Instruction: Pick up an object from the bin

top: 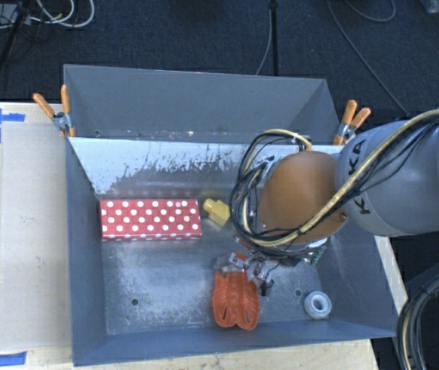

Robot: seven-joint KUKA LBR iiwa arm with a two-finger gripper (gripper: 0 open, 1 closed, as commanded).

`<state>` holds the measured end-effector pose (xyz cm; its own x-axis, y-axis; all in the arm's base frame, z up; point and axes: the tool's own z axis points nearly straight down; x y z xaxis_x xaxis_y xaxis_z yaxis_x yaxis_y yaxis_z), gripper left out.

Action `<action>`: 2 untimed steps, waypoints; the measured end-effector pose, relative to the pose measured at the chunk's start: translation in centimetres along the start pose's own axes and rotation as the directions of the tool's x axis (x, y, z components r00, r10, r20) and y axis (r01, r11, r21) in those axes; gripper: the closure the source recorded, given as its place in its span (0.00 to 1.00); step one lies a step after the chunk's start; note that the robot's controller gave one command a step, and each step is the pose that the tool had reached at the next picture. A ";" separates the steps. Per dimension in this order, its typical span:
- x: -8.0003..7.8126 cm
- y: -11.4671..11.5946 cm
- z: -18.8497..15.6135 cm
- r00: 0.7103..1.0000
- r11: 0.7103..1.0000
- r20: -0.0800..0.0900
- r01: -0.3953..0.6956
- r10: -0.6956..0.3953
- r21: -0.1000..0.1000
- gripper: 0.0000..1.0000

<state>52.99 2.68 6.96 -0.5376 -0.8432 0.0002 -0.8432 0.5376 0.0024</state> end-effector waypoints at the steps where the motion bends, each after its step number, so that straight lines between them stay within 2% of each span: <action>1: 0.0 0.0 0.0 1.000 1.000 0.000 0.000 0.000 0.000 1.00; 2: 0.1 0.1 -0.5 1.000 1.000 -0.002 -0.001 0.001 -0.004 1.00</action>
Offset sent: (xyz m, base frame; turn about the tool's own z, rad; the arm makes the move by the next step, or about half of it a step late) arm -0.0002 0.0001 0.0916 0.0000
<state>52.85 2.68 7.41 -0.5384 -0.8427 0.0025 -0.8427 0.5384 0.0061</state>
